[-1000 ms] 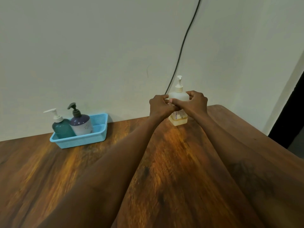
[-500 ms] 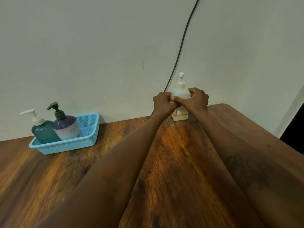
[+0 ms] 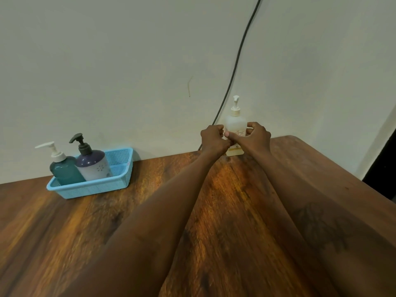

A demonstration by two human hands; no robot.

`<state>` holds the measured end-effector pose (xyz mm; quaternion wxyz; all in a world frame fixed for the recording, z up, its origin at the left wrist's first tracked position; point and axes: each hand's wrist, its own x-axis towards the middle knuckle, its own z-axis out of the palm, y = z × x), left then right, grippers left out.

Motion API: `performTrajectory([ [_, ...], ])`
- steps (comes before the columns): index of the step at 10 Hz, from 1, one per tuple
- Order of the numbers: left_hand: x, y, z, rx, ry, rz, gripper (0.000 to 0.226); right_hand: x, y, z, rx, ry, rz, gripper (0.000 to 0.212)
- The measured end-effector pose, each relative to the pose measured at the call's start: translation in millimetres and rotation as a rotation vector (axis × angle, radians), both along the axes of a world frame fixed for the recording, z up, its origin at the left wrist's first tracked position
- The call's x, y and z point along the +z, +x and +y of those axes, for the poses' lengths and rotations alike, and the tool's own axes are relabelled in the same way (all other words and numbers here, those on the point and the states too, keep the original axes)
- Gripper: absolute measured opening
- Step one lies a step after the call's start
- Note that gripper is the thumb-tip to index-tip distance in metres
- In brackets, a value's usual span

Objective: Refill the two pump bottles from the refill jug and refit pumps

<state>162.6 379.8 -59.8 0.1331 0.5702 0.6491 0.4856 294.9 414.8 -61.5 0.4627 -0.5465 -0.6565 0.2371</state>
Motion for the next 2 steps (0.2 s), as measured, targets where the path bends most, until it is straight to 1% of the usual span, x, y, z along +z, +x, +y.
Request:
performTrajectory([
  [1, 7, -3, -17, -0.006, 0.008, 0.01, 0.034, -1, -1, -12, 0.003, 0.017, 0.018, 0.093],
  [2, 16, -8, -52, 0.014, -0.041, 0.01, 0.063, 4, 1, -39, -0.043, 0.012, 0.039, 0.084],
])
